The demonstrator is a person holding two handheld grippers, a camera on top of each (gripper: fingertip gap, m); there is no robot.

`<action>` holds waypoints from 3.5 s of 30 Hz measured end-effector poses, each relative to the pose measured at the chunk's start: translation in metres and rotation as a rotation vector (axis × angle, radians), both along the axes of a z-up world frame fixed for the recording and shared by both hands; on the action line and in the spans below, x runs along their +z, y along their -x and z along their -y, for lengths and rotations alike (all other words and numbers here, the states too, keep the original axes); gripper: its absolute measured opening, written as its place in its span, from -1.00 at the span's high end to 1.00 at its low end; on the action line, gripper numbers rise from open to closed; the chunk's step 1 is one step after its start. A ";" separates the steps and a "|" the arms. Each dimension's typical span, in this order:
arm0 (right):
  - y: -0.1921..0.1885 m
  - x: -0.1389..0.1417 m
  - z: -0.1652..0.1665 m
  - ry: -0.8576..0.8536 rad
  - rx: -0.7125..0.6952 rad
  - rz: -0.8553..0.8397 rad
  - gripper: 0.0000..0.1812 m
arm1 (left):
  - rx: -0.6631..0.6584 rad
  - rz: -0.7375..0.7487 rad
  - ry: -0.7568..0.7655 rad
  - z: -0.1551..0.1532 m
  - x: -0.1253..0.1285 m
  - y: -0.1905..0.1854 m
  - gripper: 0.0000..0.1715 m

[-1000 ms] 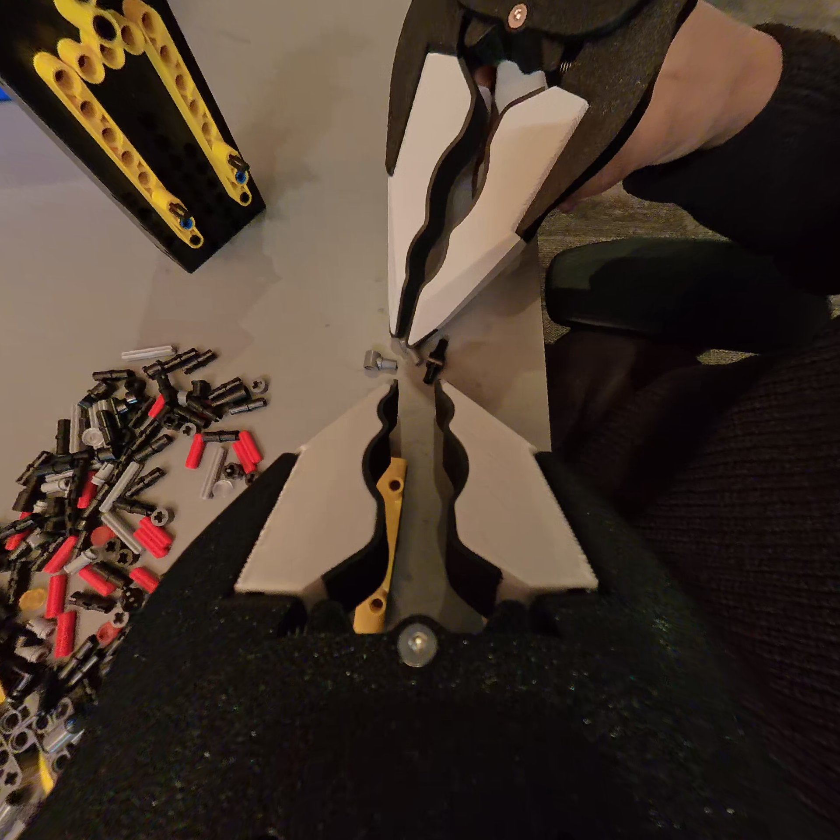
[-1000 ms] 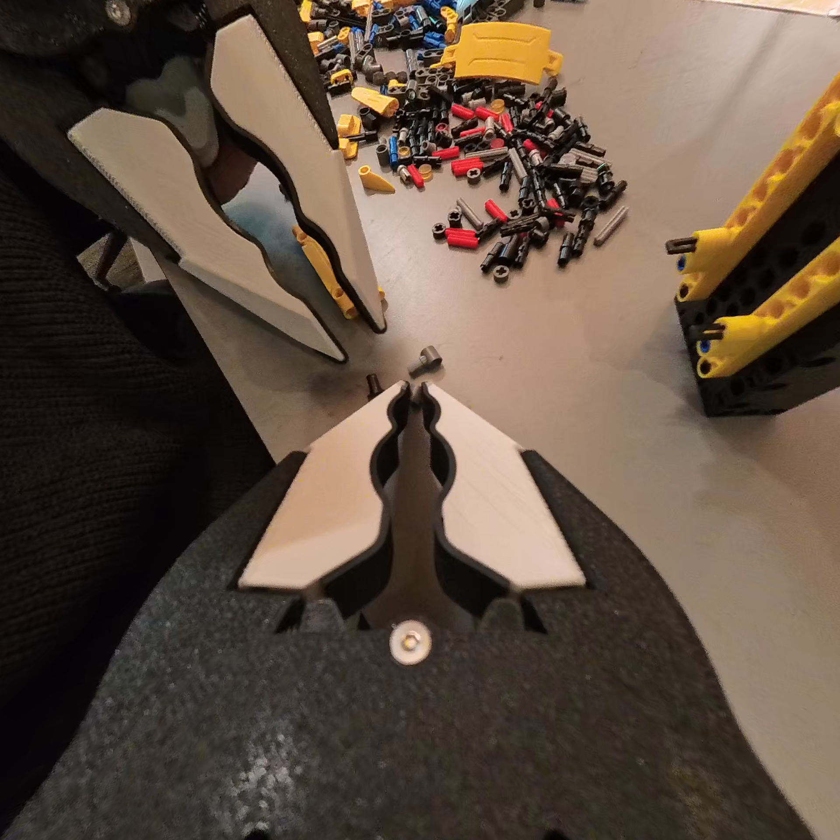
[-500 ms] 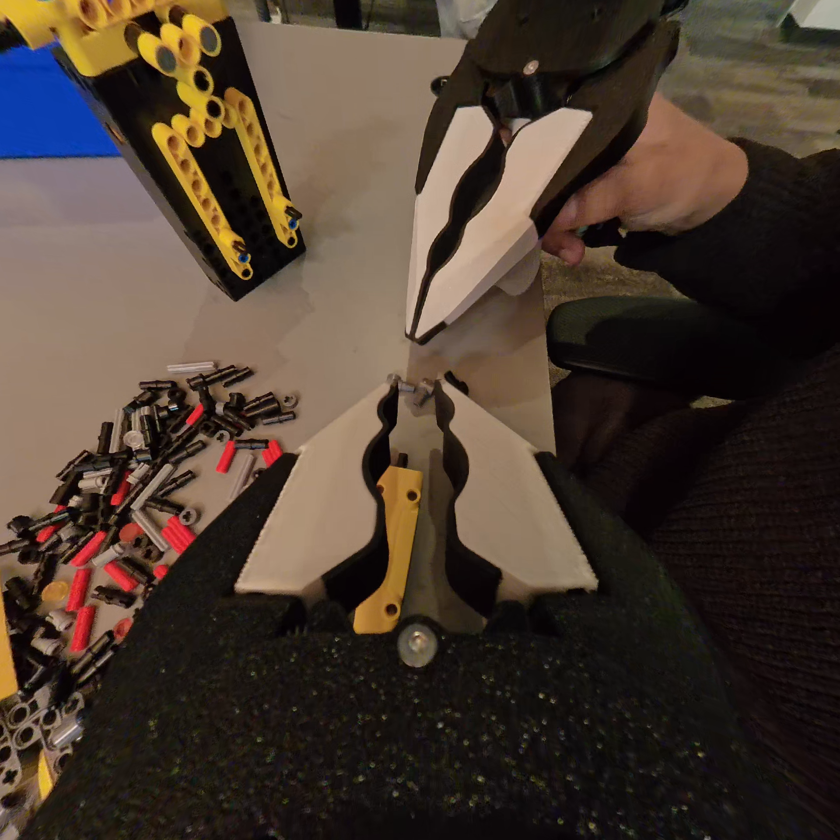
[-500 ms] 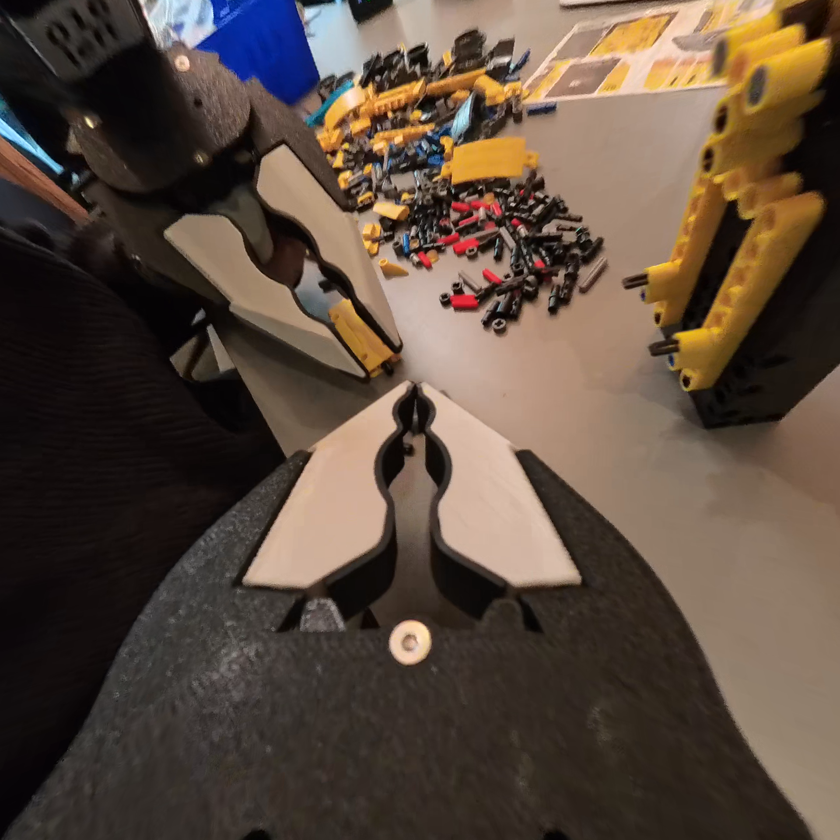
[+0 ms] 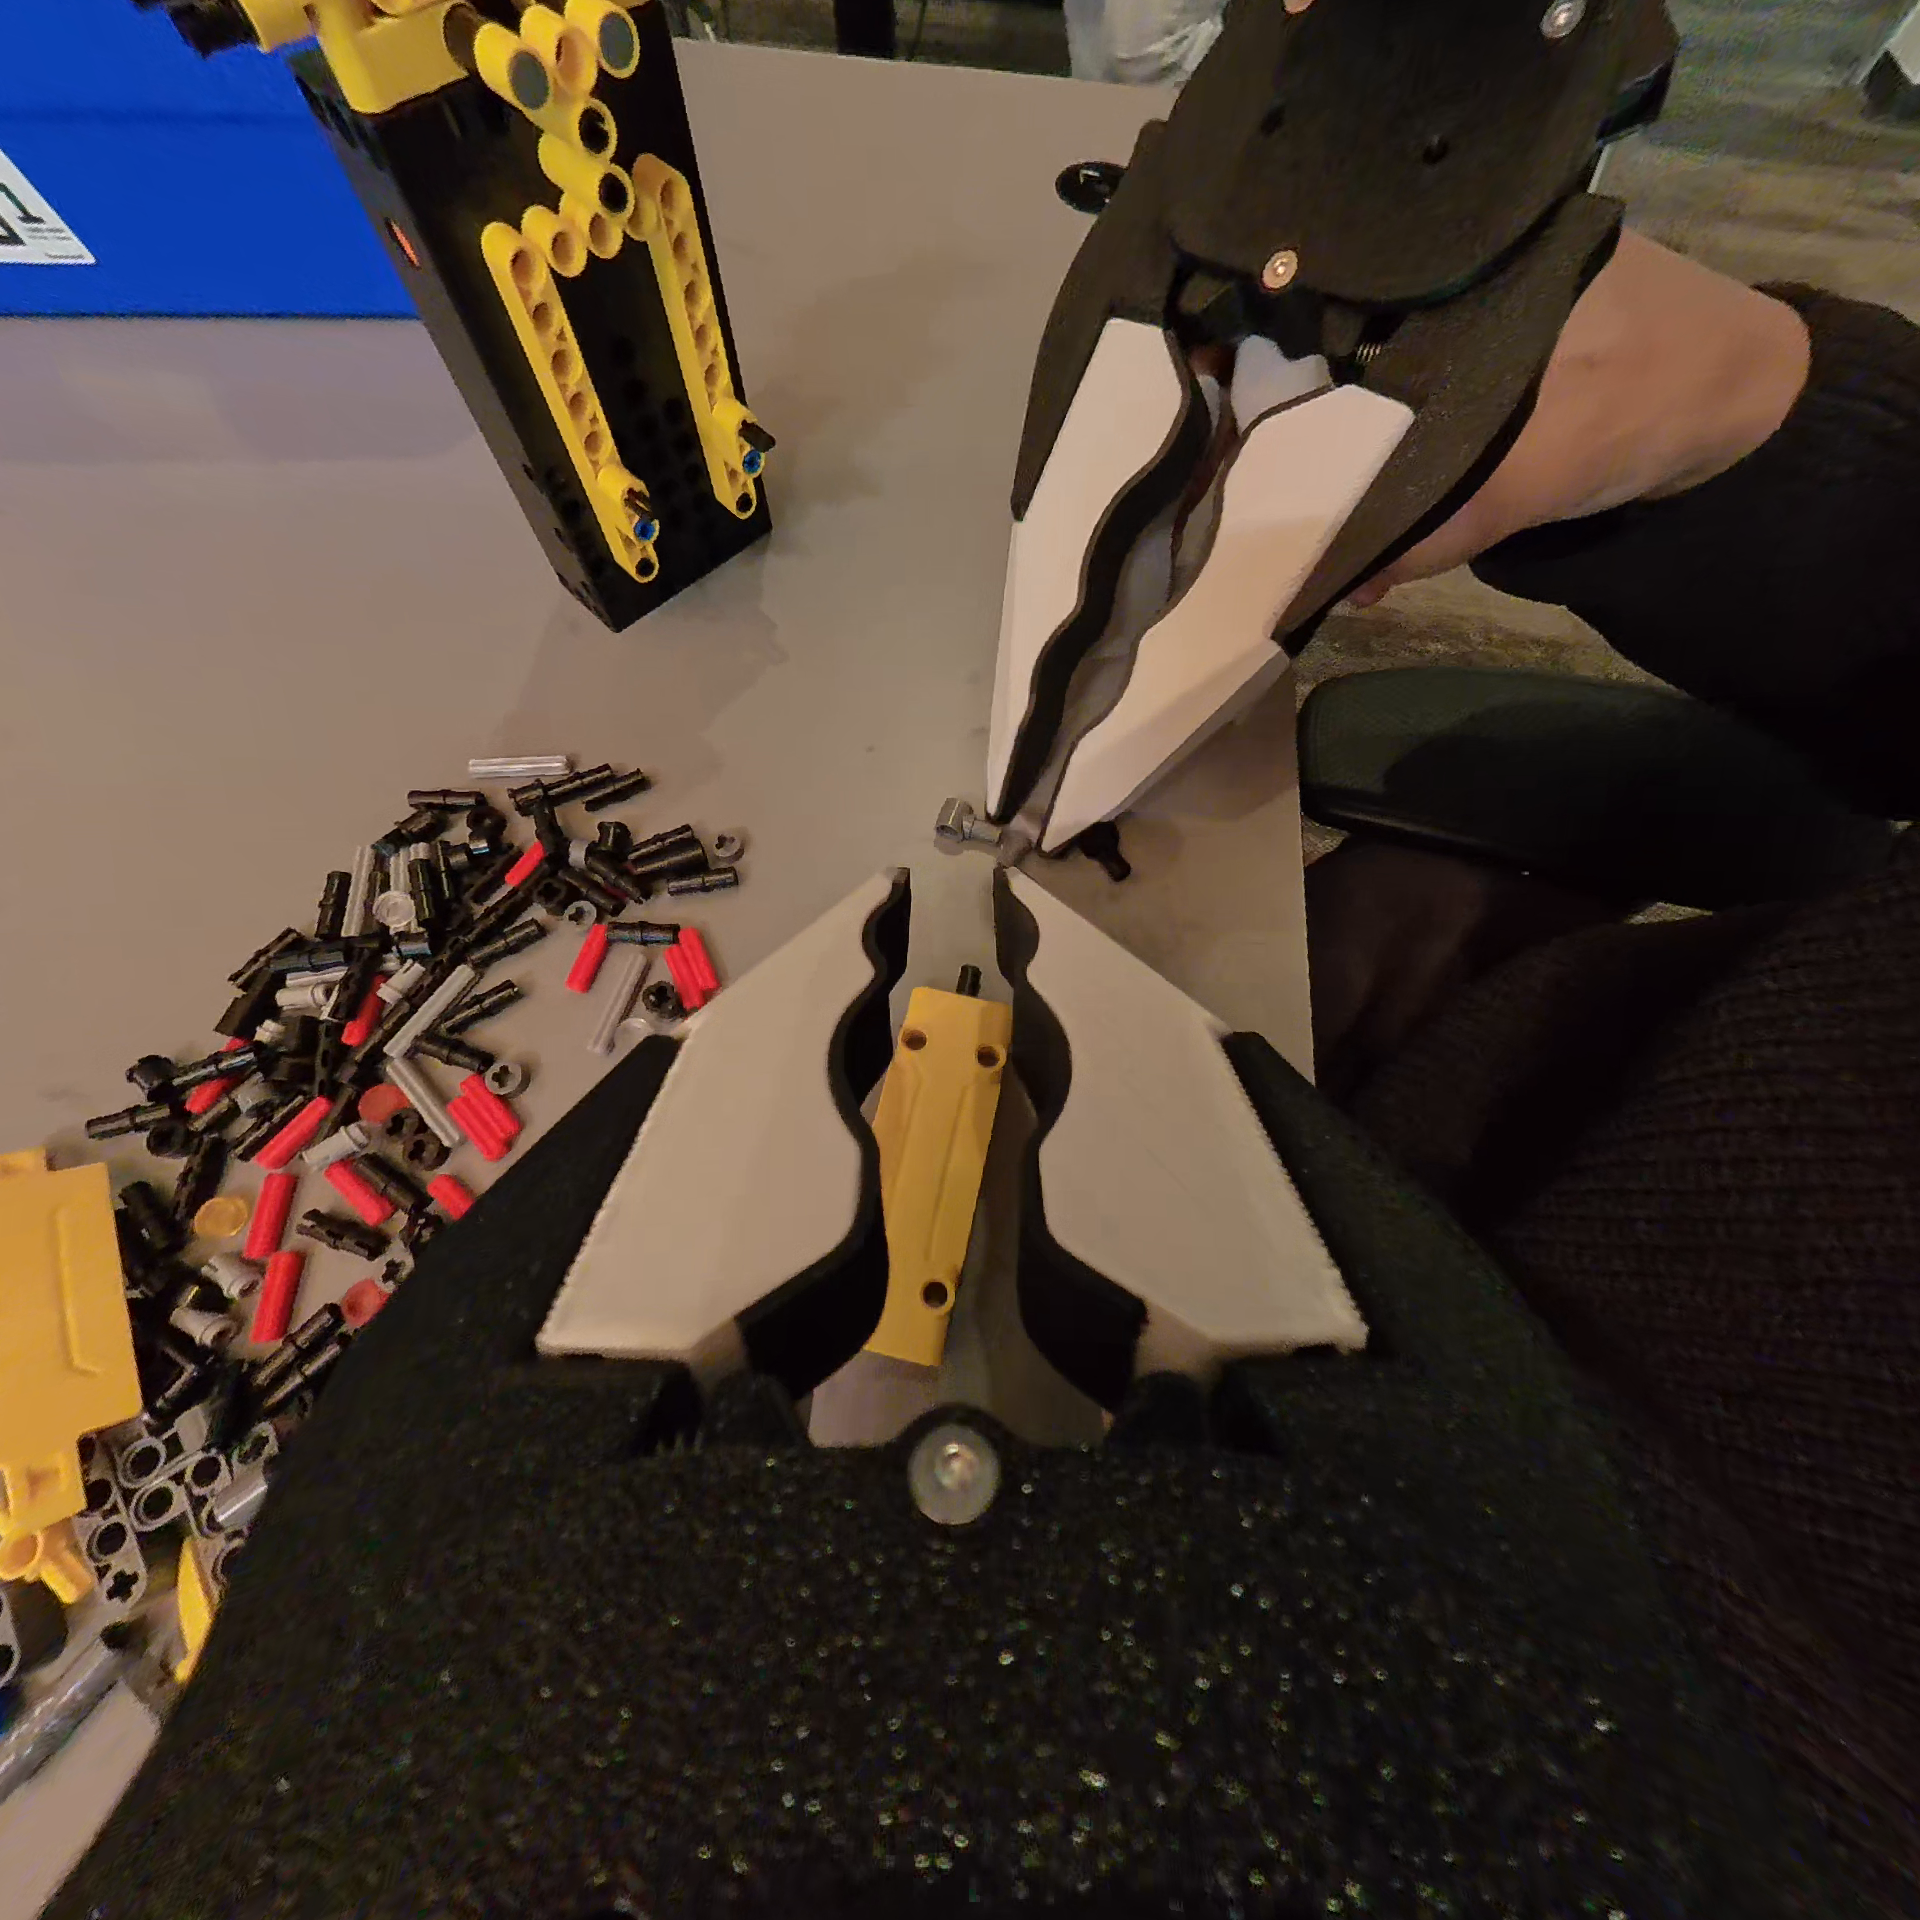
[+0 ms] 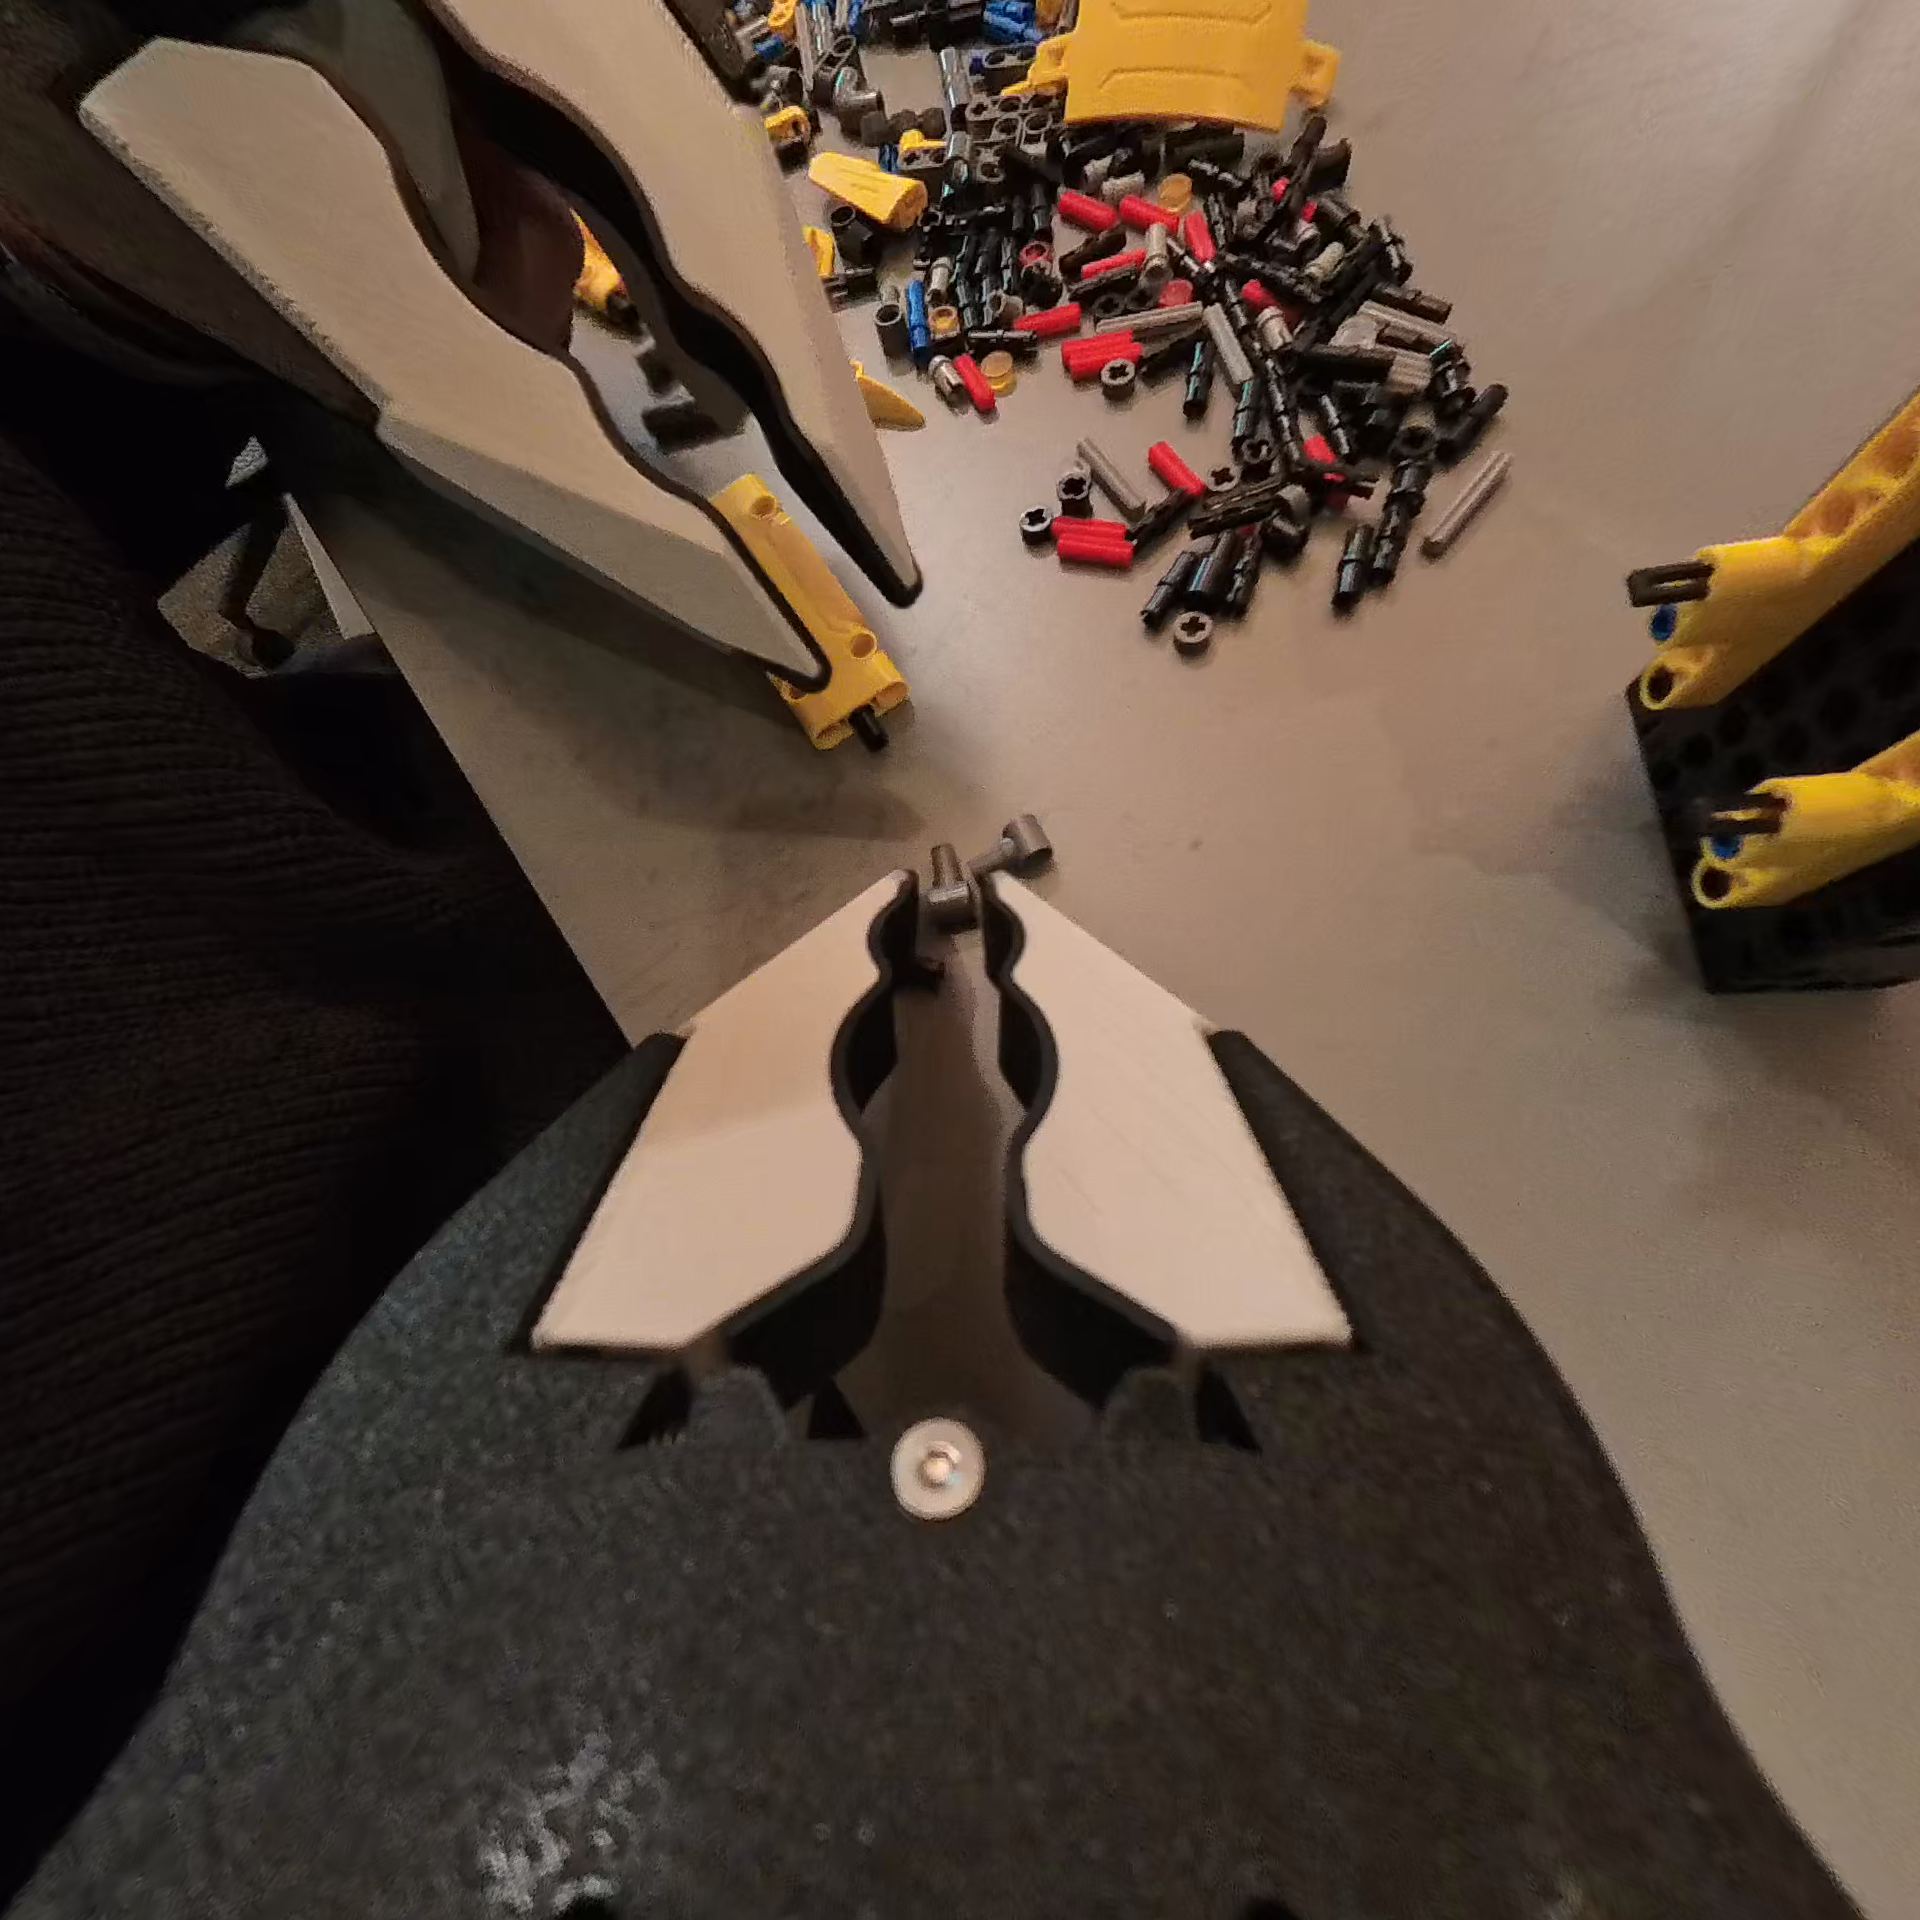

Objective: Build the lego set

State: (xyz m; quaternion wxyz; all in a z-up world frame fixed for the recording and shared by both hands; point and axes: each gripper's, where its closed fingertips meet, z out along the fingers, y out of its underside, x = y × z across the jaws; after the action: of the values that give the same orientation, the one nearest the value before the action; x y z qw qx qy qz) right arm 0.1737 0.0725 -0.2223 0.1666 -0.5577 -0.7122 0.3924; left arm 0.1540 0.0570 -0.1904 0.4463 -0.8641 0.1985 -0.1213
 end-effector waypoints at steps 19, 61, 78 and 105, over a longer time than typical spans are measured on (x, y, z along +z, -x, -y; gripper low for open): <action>0.000 0.136 0.012 0.710 0.078 -0.685 0.92 | 0.003 0.340 -0.275 0.019 0.062 0.011 0.82; 0.057 0.089 -0.061 0.150 -0.347 -0.568 0.92 | 0.633 0.321 -0.406 0.077 0.071 0.210 0.83; 0.054 0.094 -0.067 0.106 -0.387 -0.608 0.92 | 0.674 0.320 -0.393 0.078 0.066 0.217 0.83; 0.053 0.094 -0.069 0.078 -0.400 -0.611 0.92 | 0.670 0.326 -0.369 0.076 0.062 0.216 0.81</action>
State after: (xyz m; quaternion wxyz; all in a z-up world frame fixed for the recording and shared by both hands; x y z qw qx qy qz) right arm 0.1205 0.1418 -0.1285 0.4238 -0.5490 -0.4909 0.5272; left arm -0.0619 -0.0194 -0.1284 0.6341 -0.7559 -0.1486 -0.0667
